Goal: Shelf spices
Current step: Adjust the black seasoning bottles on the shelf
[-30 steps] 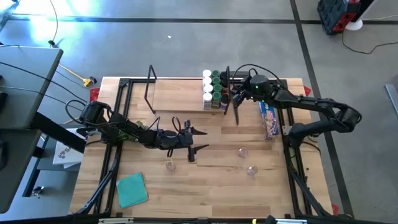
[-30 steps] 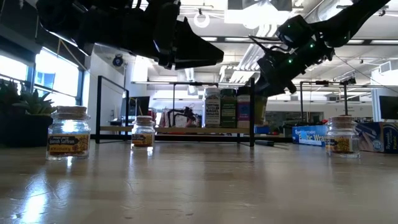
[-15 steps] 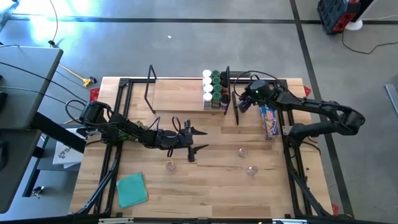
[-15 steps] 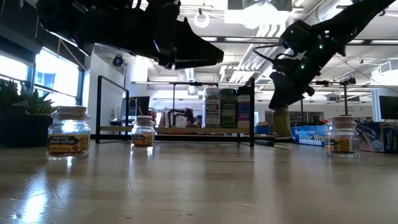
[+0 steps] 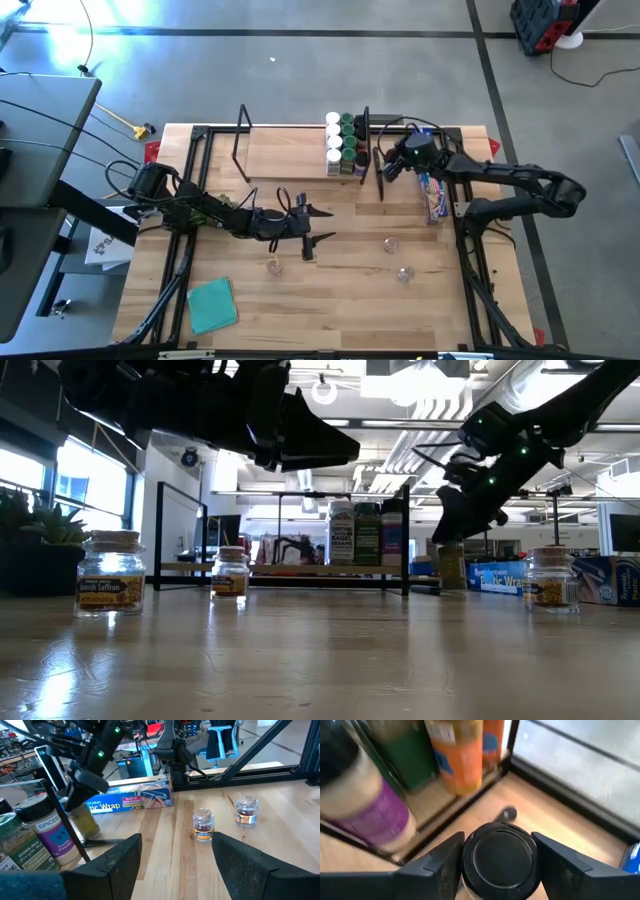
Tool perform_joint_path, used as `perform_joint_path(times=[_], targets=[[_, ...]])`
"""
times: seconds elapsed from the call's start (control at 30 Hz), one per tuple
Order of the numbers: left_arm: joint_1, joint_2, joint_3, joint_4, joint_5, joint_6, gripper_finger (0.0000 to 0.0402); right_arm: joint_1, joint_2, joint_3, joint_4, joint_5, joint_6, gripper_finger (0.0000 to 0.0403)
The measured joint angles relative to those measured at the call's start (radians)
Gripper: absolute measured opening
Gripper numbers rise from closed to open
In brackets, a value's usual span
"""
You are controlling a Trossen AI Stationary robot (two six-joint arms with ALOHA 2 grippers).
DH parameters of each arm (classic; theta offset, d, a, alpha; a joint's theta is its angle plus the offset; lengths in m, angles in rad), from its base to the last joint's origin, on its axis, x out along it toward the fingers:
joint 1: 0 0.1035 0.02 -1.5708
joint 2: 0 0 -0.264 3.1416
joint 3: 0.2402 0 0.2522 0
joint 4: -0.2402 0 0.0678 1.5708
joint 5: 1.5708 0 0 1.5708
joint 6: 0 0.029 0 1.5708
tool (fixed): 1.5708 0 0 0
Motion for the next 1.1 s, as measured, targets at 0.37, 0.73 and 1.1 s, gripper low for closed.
perform_joint_path(times=[0.37, 0.73, 1.1], targets=[[0.000, 0.000, 0.000, 0.000, 0.002, -0.002, 0.0239, 0.000, -0.003, 0.076, -0.046, -0.036, -0.085, 0.0224], [0.000, 0.000, 0.000, 0.000, 0.003, -0.002, 0.0239, 0.000, -0.003, 0.076, -0.104, -0.027, -0.073, 0.0246], [0.002, 0.000, 0.000, 0.000, 0.018, -0.003, 0.0239, 0.041, -0.035, 0.296, -0.712, -0.037, -0.091, 0.0255]])
